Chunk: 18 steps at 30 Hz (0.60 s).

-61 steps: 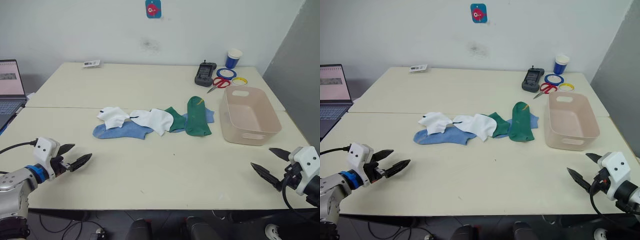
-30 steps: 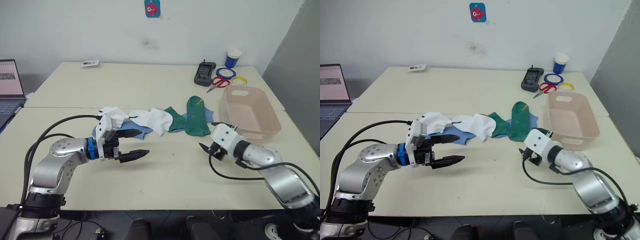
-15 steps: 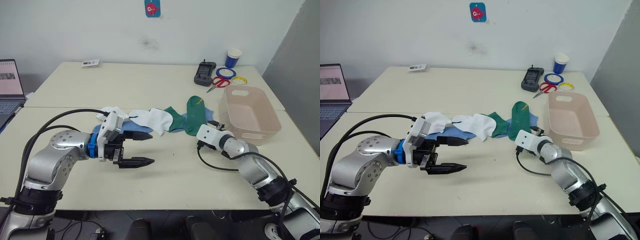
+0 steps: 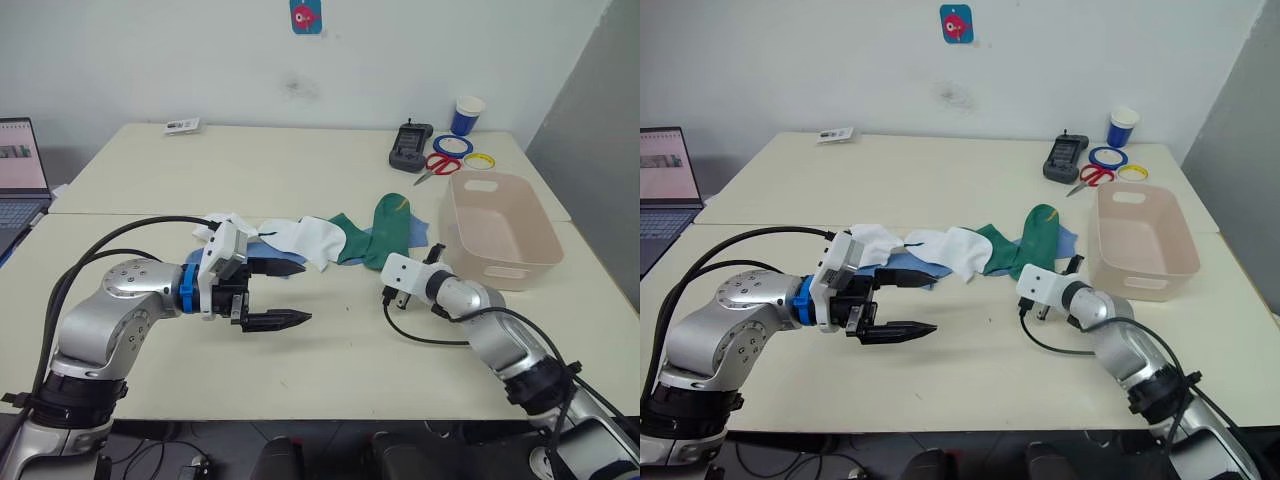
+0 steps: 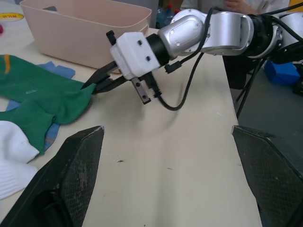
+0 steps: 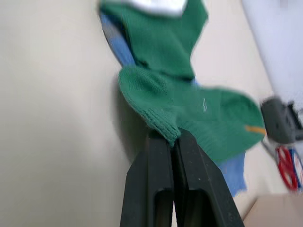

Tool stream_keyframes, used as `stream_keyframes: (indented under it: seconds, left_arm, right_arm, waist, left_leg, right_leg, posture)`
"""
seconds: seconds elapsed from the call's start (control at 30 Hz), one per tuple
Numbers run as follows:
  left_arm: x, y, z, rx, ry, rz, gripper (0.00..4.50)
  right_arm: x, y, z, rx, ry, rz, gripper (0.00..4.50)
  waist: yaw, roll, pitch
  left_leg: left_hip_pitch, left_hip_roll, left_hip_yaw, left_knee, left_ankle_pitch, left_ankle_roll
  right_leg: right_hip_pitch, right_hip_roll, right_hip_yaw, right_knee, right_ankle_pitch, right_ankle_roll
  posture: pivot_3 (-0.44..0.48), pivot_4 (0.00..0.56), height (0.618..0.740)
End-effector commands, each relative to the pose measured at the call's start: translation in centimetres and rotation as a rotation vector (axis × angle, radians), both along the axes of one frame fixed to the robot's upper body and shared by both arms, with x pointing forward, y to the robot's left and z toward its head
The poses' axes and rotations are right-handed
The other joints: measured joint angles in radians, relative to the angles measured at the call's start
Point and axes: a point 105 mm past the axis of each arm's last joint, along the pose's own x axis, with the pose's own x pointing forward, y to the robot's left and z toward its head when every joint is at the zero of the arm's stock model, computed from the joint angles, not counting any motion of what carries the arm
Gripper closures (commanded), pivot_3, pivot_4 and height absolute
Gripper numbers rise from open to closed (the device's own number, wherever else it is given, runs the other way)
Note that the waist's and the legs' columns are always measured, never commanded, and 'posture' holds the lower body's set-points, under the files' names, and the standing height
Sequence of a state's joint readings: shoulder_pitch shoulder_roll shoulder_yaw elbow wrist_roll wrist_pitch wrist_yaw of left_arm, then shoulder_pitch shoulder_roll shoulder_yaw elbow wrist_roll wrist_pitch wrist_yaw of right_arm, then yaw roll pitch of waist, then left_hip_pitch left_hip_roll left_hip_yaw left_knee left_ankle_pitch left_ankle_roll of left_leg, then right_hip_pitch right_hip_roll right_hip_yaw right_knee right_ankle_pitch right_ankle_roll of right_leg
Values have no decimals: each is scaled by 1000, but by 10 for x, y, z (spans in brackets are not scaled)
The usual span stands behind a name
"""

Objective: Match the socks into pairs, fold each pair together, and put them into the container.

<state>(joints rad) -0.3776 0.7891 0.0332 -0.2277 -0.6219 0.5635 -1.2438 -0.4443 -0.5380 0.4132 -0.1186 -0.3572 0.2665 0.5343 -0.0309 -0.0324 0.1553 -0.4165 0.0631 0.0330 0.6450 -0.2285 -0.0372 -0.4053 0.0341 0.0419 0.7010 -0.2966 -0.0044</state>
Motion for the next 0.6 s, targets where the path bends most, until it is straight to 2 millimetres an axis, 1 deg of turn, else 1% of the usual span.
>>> stream_keyframes:
  seconds: [0.03, 0.1, 0.17, 0.23, 0.33, 0.4, 0.47, 0.5, 0.57, 0.6]
  left_arm:
    - [2, 5, 9, 15, -33, 16, 0]
    - [3, 7, 9, 22, -27, 18, 0]
    - [3, 8, 8, 28, -21, 16, 0]
    - [3, 9, 8, 35, -13, 11, 0]
    - [3, 11, 6, 47, -1, -2, 0]
    - [3, 9, 5, 49, 8, -15, 0]
    - [4, 8, 4, 49, 15, -23, 0]
    - [4, 7, 4, 50, 22, -26, 0]
    - [6, 1, 4, 30, 52, -17, 0]
    - [7, -3, 4, 18, 64, -12, 0]
  right_arm:
    - [-50, 10, 12, -7, 36, 248, 4469]
    - [-80, 6, 4, -35, 118, 342, 4469]
    - [-101, -1, -1, -53, 181, 389, 4469]
    - [-116, -10, -3, -70, 227, 407, 4469]
    - [-127, -19, -6, -105, 268, 414, 4469]
    - [-130, -25, -9, -114, 313, 378, 4469]
    - [-131, -24, -9, -109, 331, 365, 4469]
    - [-130, -22, -8, -99, 327, 364, 4260]
    - [-138, -18, -1, -43, 357, 360, 3848]
    - [-142, -17, 3, -14, 377, 354, 3550]
  waist:
    - [3, 0, 0]
    - [7, 0, 0]
    - [5, 0, 0]
    - [3, -1, 1]
    - [-4, -1, 1]
    - [-4, -1, 1]
    - [-3, -1, 1]
    - [-2, -1, 1]
    - [-1, -1, 1]
    - [1, -1, 1]
  left_leg:
    - [0, 0, 0, 0, 0, 0]
    - [-1, 0, -1, 0, 0, 0]
    - [0, 0, 0, 0, 0, 0]
    - [0, 0, 0, 0, 0, 0]
    - [2, 0, 0, 0, 0, 0]
    - [2, 0, 0, 0, 0, 0]
    - [2, 0, -1, 0, 0, 0]
    - [2, 0, -1, 0, 0, 0]
    - [1, 0, -1, 0, 0, 0]
    - [1, 0, -1, 0, 0, 0]
  right_leg:
    - [0, 0, 0, 0, 0, 0]
    - [0, 0, -1, -1, 0, 0]
    - [1, 0, -1, -1, 0, 0]
    - [1, -1, -1, -1, 0, 0]
    - [1, 0, 0, -1, 0, 0]
    - [1, 0, 0, 0, 0, 0]
    - [1, 1, -1, 0, 0, 0]
    - [1, 1, -1, 0, 0, 0]
    - [1, 1, -1, 0, 0, 0]
    - [1, 1, 0, 0, 0, 0]
  posture:
    - [0, 150, 732]
    - [0, 150, 732]
    - [0, 150, 732]
    - [0, 150, 732]
    - [0, 150, 732]
    - [0, 150, 732]
    - [0, 150, 732]
    - [0, 150, 732]
    - [0, 150, 732]
    - [0, 150, 732]
